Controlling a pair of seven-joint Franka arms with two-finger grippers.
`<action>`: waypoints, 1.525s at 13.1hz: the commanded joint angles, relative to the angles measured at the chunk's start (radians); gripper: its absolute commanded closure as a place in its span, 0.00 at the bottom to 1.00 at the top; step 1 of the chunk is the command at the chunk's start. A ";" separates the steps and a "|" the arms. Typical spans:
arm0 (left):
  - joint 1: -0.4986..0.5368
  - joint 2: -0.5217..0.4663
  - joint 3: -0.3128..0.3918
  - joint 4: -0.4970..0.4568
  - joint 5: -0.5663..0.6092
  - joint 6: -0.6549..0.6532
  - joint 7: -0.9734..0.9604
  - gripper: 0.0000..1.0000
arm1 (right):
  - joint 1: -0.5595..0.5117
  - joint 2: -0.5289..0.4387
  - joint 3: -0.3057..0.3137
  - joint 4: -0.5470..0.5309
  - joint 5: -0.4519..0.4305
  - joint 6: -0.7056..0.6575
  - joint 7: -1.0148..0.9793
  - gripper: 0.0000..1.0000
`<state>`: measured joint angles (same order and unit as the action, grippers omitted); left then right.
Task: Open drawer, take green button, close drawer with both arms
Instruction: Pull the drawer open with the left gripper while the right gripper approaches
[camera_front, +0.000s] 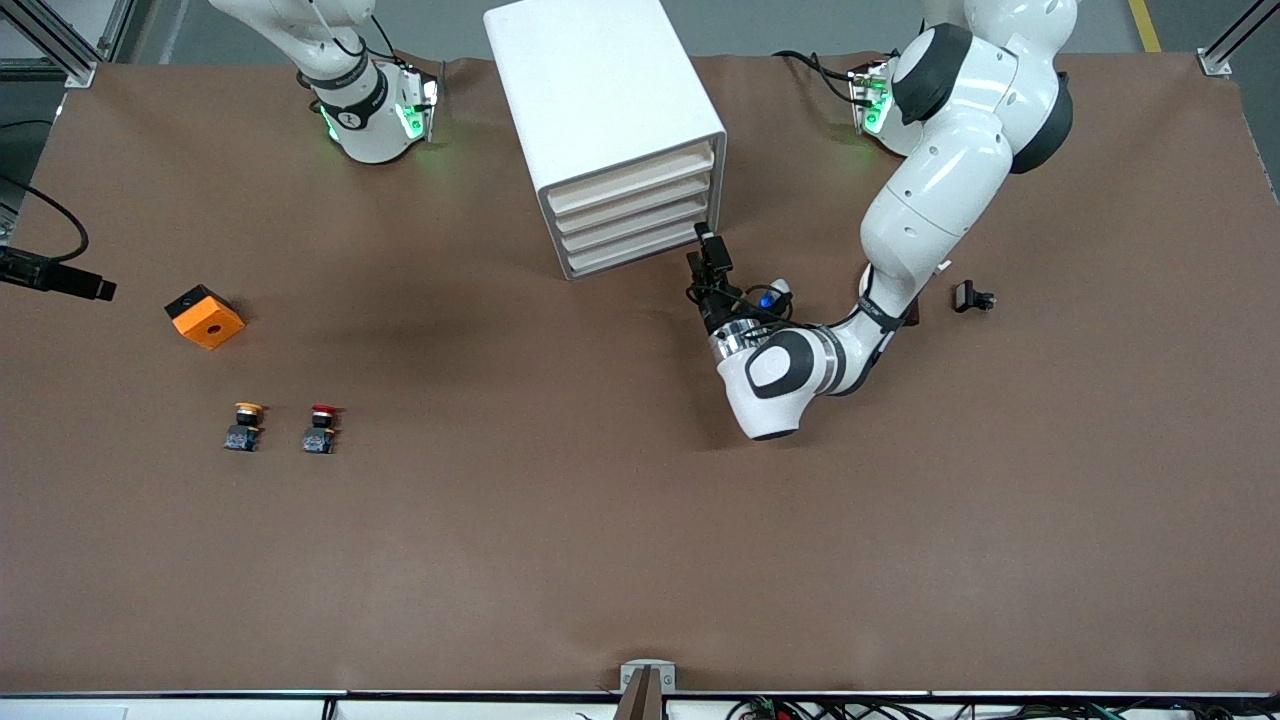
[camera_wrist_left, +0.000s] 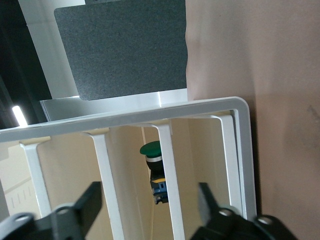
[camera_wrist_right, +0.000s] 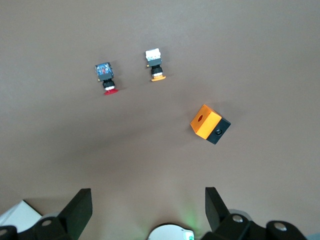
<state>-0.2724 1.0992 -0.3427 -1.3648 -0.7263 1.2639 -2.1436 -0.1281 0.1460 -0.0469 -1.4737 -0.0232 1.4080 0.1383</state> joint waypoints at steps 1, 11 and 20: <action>-0.014 0.021 0.001 0.027 -0.019 -0.012 -0.041 0.37 | 0.008 0.006 0.004 0.026 0.006 -0.008 0.061 0.00; -0.027 0.021 0.005 -0.069 -0.005 -0.012 -0.094 0.38 | 0.107 0.001 0.005 0.023 0.009 -0.035 0.378 0.00; -0.047 0.013 0.005 -0.126 -0.005 -0.014 -0.128 0.42 | 0.188 0.001 0.005 0.023 0.009 -0.034 0.575 0.00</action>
<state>-0.3050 1.1212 -0.3421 -1.4651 -0.7263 1.2547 -2.2688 0.0407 0.1460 -0.0379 -1.4651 -0.0194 1.3874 0.6672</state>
